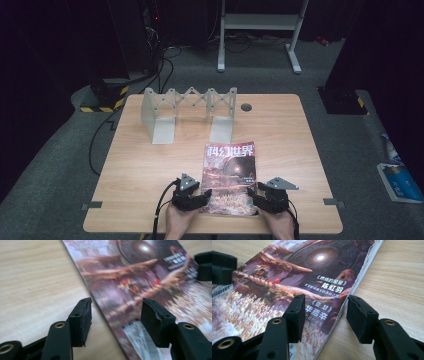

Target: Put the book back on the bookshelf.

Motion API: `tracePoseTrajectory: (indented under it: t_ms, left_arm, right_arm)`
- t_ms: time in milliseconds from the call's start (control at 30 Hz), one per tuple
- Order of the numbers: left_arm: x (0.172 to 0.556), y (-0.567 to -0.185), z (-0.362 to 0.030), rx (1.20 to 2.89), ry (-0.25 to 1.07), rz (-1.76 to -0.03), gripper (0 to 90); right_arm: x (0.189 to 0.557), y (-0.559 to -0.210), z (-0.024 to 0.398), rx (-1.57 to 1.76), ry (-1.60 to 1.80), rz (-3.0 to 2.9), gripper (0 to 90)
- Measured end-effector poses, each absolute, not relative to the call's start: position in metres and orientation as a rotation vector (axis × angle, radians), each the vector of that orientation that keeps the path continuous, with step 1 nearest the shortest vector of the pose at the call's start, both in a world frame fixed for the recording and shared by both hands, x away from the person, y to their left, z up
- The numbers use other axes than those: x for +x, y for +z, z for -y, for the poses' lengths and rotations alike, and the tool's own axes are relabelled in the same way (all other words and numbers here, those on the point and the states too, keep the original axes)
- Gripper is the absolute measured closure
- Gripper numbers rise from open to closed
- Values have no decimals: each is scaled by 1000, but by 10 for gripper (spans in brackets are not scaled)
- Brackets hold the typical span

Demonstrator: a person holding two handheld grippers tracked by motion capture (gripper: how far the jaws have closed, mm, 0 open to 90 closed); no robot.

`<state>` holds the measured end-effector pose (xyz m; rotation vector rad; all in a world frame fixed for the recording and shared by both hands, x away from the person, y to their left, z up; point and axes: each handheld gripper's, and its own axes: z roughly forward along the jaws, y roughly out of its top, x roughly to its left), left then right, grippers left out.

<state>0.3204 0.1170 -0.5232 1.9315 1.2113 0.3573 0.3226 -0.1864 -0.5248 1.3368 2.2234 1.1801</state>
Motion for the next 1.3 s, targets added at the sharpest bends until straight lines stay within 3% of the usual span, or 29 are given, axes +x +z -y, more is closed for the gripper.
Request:
tracePoseTrajectory:
  t_ms: [367, 733, 1300]
  left_arm:
    - [348, -527, -118, 1874, 410, -1260, 372]
    - [347, -532, -111, 1879, 496, -1226, 385]
    - [349, -533, -112, 1866, 480, -1222, 383]
  right_arm:
    - [336, -515, 195, 1350, 1182, -2263, 420]
    - [351, -504, 200, 1386, 1168, -2258, 441]
    - [396, -481, 190, 1326, 1103, -2270, 466]
